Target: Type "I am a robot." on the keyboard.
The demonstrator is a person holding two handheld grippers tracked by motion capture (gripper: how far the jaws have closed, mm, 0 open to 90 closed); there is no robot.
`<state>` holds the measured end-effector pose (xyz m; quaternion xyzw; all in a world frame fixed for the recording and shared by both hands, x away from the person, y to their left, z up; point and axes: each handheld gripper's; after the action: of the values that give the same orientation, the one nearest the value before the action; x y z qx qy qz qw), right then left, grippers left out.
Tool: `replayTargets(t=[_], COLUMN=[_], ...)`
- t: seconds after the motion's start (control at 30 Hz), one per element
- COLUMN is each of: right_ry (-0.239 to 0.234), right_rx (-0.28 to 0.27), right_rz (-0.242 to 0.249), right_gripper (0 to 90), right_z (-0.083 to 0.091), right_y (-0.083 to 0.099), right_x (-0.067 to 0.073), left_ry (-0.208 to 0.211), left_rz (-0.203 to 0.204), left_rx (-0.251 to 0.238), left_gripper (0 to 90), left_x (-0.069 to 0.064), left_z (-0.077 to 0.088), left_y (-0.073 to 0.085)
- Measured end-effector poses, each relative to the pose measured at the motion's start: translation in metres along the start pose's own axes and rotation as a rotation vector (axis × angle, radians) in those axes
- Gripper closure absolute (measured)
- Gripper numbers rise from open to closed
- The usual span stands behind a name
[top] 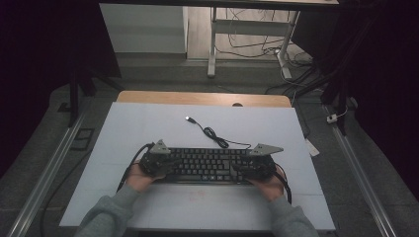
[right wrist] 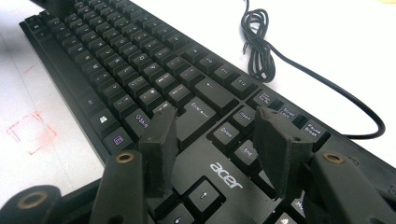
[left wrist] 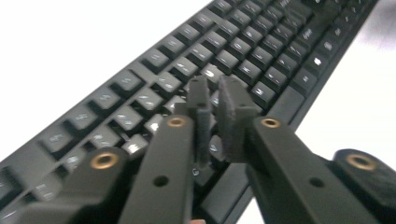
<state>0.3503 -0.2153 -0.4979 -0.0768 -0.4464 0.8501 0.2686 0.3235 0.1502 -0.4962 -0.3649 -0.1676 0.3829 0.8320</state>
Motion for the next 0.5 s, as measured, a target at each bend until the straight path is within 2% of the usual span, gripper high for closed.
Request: replayTargets(t=[0.13, 0.2, 0.33, 0.5], right_ry=[0.003, 0.001, 0.0, 0.0], right_rx=[0.003, 0.002, -0.002, -0.003], right_rz=[0.003, 0.002, 0.002, 0.003], right_gripper=[49.7, 49.6, 49.5, 49.5], right_z=[0.0, 0.0, 0.0, 0.0], right_y=[0.0, 0.0, 0.0, 0.0], right_x=[0.0, 0.0, 0.0, 0.0], left_ry=[-0.042, -0.052, -0.07, -0.079], left_rz=[0.037, 0.049, 0.059, 0.071], left_rx=[-0.022, -0.019, 0.004, 0.012], left_gripper=[59.0, 53.3, 44.8, 40.0], left_x=[0.007, 0.009, 0.013, 0.017], left_z=[0.005, 0.005, 0.004, 0.004], left_y=[0.001, 0.002, 0.004, 0.005])
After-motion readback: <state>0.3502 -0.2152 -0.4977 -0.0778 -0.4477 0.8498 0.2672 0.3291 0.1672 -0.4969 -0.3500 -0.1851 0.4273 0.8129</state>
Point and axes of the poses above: each handheld gripper's, and its own axes: z roughly backward along the jaws, y roughly out of its underside, x roughly to its left, and after that the axes turned 8 degrees about -y, right-handed
